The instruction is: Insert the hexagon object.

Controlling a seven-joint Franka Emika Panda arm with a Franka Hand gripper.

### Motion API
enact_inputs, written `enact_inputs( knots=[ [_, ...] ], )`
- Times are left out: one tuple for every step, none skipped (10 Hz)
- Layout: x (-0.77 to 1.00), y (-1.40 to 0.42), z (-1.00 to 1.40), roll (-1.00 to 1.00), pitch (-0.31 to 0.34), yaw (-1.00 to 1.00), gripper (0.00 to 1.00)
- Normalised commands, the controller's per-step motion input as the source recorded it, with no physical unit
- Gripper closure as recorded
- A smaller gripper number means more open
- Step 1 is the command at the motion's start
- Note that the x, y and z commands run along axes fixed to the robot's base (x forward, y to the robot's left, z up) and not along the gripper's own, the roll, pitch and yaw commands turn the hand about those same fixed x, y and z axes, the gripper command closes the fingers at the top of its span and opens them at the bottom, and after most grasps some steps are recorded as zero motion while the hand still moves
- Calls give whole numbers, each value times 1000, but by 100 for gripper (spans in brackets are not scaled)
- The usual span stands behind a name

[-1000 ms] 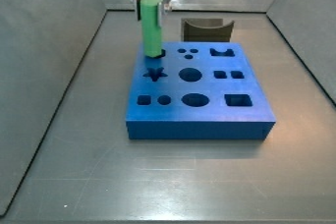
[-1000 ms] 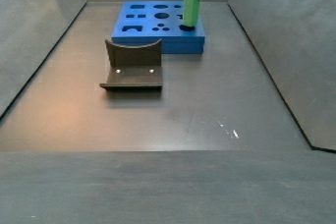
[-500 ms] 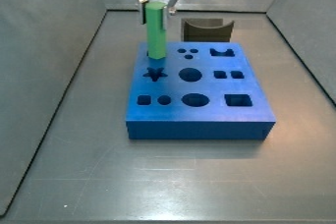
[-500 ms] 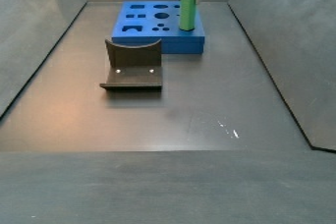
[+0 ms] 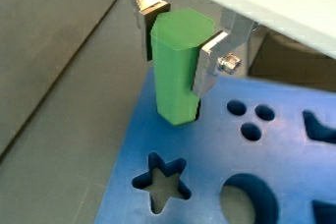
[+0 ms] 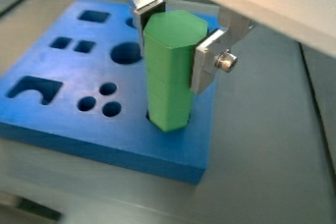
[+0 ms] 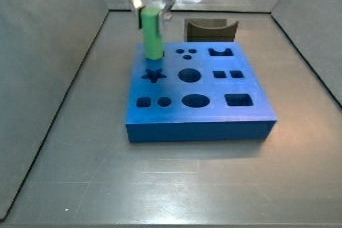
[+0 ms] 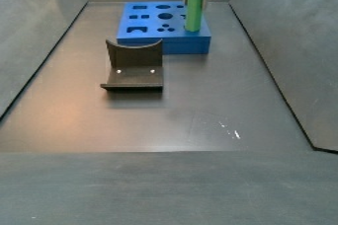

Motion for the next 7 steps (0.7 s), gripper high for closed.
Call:
enact_inputs(
  knots=[
    [0, 0, -506, 0, -71, 0, 100],
    [0, -3, -666, 0, -154, -43, 100],
    [46, -34, -600, 0, -149, -97, 100],
    [63, 0, -483, -7, -101, -111, 100],
    [94, 0, -349, -57, -109, -111, 100],
    [83, 0, -237, -141, -116, -77, 100],
    [0, 14, 0, -6, 0, 0, 100]
  ],
)
